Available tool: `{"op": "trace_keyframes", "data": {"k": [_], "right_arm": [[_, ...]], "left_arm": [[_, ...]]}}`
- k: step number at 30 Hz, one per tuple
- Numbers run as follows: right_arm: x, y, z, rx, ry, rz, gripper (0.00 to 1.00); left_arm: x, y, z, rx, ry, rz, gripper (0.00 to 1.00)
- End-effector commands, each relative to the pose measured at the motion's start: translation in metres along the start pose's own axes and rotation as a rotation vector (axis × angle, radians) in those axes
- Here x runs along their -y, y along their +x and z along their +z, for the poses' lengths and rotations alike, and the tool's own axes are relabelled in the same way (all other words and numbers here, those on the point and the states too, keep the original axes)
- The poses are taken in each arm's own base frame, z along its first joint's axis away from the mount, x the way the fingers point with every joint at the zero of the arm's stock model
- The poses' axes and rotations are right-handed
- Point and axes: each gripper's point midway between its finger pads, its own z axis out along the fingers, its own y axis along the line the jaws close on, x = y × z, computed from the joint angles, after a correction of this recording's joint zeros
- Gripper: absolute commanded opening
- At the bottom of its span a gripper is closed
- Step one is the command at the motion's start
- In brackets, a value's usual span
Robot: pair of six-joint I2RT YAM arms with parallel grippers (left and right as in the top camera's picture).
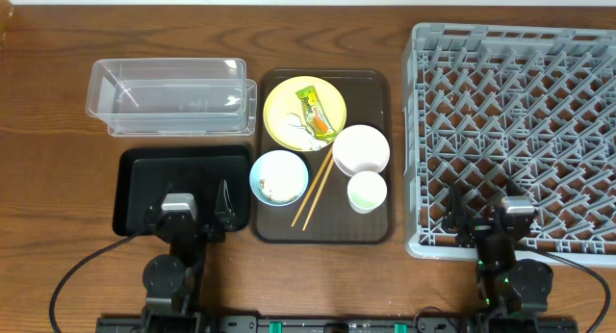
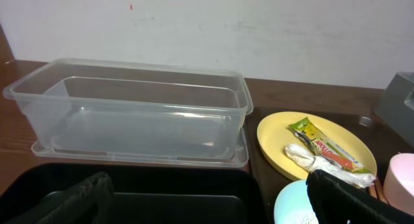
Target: Sort waste into correct bins and load items into the dishwasher rack
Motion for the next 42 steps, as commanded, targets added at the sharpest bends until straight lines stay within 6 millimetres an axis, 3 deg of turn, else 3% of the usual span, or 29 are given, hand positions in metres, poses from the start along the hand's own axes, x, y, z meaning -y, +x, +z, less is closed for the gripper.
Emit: {"op": "trace_keyframes", "data": {"k": [1,42], "right_arm": [[-0.0025,0.0014,0.0000,-0.004,-0.012,-0.009,0.99],[-0.0025,0.0013,0.0000,-0.004,-0.011,0.007,0.99]], "left_arm": [[-0.0044,0.0162,0.0004,-0.051,-0.018,0.015,0.98],[-0.0050,0.0161,0.0004,-0.050,-0.022,0.016,0.98]]}}
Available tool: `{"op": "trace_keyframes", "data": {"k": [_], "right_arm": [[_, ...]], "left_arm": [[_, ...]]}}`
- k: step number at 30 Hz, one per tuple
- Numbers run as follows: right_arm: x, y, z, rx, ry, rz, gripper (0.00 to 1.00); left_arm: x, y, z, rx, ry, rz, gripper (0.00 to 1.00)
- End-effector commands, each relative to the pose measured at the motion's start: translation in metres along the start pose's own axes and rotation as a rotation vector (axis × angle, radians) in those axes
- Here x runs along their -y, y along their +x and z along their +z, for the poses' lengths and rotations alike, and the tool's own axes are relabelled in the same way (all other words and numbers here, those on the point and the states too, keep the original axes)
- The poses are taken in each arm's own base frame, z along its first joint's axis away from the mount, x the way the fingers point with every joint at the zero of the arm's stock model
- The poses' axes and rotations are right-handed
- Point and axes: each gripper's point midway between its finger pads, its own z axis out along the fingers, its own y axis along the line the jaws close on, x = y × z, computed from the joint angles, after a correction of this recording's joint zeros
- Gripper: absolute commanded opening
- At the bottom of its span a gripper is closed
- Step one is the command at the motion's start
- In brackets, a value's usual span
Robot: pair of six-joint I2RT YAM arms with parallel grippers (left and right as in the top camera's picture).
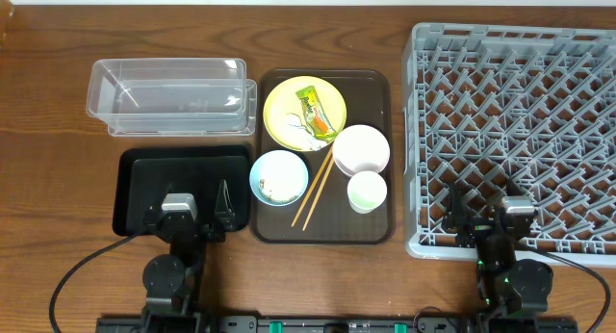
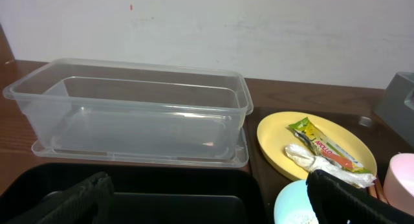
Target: Sort waste into correct bins and load items into the dishwasher rack
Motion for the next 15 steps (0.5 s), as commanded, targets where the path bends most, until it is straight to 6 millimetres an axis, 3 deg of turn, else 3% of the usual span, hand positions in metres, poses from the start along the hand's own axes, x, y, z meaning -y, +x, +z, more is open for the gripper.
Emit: {"op": "trace_keyframes", "data": {"k": [1,11,15], "right_arm": [[-0.003,0.001,0.000,-0.005,-0.012,0.006,0.99],[-0.001,-0.002,-0.001,-0.003,0.000,0.020,0.99],[0.005,-0.009,-0.002,-0.025,0.043,0.052,0.99]], "left_arm": [[-0.005,0.016,0.000,-0.050,-0.021,0.016,0.98],[-0.005,0.015,-0.003,-0.104,-0.036,-0.144,0.98],[-0.003,0.001,-0.005,-0.155,-0.046,-0.140,0.98]]}}
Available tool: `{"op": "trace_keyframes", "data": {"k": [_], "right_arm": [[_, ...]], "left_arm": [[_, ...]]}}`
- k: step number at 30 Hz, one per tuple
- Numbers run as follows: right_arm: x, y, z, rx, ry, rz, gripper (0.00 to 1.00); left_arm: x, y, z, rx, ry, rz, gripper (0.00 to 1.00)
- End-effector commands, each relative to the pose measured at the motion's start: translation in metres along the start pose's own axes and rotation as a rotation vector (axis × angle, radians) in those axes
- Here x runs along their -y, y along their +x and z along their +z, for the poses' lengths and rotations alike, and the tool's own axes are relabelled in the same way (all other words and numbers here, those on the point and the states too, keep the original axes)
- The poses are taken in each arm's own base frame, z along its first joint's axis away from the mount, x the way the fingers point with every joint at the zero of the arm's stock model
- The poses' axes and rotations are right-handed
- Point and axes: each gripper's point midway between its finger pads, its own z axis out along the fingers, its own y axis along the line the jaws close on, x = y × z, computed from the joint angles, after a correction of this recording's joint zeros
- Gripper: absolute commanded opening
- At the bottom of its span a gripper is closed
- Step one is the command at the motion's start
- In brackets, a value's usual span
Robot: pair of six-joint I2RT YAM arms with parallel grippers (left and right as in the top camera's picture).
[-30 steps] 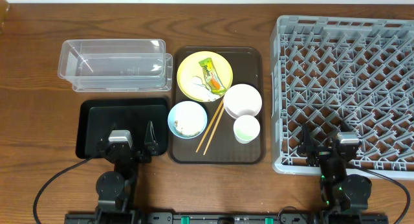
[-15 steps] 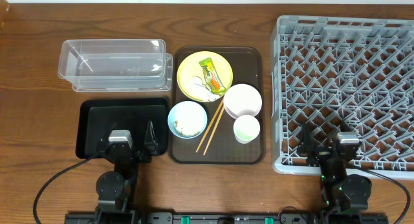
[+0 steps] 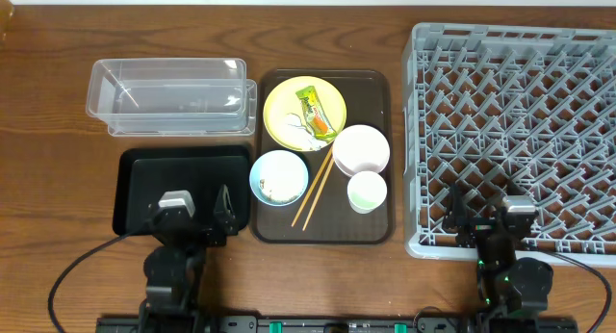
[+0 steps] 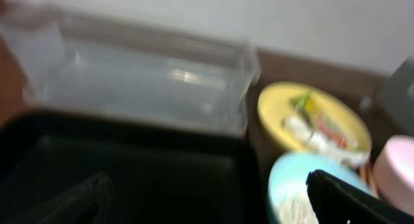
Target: Sort waste into correct bins and load items into the dishwasher rack
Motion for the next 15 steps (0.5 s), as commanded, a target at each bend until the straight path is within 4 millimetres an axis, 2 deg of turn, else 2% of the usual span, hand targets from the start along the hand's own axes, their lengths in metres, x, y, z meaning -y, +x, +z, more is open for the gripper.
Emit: {"op": "trace_keyframes", "data": {"k": [1,9,15], "right_arm": [[0.003,-0.015,-0.002,-0.004,0.030,0.030,0.99],[0.006,-0.029,0.007,-0.172,0.071,0.034,0.99],[0.007,-0.036,0.023,-0.378,0.096,0.024,0.99]], "left_arm": [[0.003,-0.026,-0.005,0.000,-0.015,-0.028,0.98],[0.010,-0.047,0.005,-0.253,-0.072,-0.013,0.98],[0.032,-0.053,0.017,-0.518,-0.021,-0.021,0.98]]}}
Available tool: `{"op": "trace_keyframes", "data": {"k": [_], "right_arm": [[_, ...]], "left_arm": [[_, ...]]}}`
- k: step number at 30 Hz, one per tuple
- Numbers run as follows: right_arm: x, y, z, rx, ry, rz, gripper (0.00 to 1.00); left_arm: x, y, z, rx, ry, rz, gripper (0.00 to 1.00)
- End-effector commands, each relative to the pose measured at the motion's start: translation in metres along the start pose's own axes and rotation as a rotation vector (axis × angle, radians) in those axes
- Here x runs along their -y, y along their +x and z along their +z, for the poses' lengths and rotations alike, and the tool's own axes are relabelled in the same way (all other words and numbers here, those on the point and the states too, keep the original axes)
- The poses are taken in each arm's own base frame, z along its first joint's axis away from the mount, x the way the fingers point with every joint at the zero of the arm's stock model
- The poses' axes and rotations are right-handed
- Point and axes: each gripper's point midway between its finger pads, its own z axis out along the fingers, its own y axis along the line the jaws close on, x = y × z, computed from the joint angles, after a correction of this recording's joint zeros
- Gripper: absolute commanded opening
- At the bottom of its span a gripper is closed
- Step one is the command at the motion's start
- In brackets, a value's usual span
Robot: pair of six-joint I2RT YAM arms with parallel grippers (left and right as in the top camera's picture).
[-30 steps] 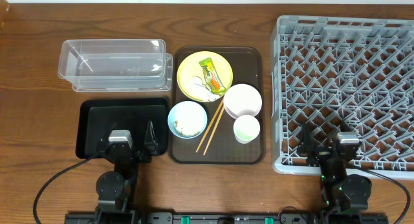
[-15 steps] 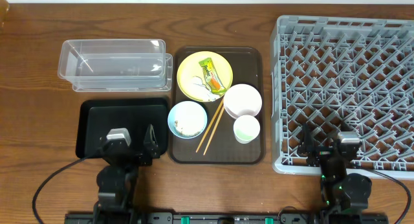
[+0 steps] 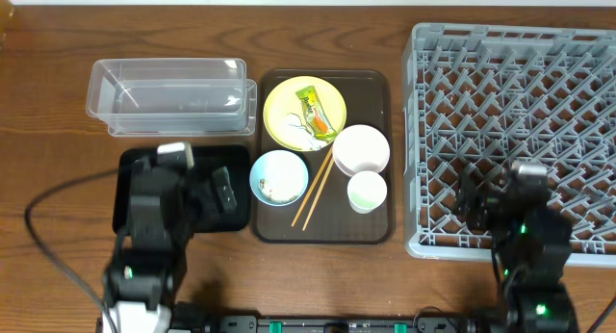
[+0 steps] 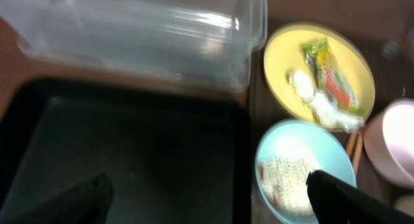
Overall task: Sort waste into correct bins and load items into the dishwasher rack
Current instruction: 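Reach the left gripper to the light-blue bowl rim and grasp it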
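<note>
On the brown tray (image 3: 377, 83) a yellow plate (image 3: 279, 107) holds a green snack wrapper (image 3: 312, 109) and a crumpled tissue (image 4: 315, 105). Beside it are a blue bowl (image 3: 279, 176) with food residue, wooden chopsticks (image 3: 313, 191), a pale bowl (image 3: 361, 148) and a small cup (image 3: 367, 191). My left gripper (image 3: 181, 184) hovers open above the black bin (image 3: 219, 160), its fingertips (image 4: 339, 198) wide apart with nothing between them. My right gripper (image 3: 493, 193) stands over the near edge of the grey dishwasher rack (image 3: 520, 83) and looks open and empty.
A clear plastic bin (image 3: 168, 94) sits behind the black bin, at the back left. The rack fills the right side of the wooden table. Cables trail from both arm bases at the near edge.
Both arms have risen and moved away from the near edge. My left gripper now looks steeply down on the black bin and blue bowl. The right one is over the rack's near rows.
Both arms rested low at the near table edge, grippers open, for the first two moments. Then the left wrist view blurred as that arm shifted. Now both grippers are raised and farther in, still empty. No object has moved.
</note>
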Motion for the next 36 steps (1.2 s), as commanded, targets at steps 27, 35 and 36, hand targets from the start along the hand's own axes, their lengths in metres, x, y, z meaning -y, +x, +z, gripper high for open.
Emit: {"op": "trace_keyframes", "data": {"k": [27,35,36], "right_arm": [[-0.006,-0.002,0.037,-0.352,0.011,0.008,0.99],[-0.006,-0.001,0.037,-0.354,0.011,0.009,0.99],[-0.006,-0.001,0.037,-0.354,0.011,0.009,0.99]], "left_arm": [[0.092,-0.020,0.069,-0.310,0.197,0.092,0.89],[0.128,0.023,0.099,-0.391,0.158,0.225,0.87],[0.132,0.027,0.102,-0.395,0.151,0.241,0.87]]}}
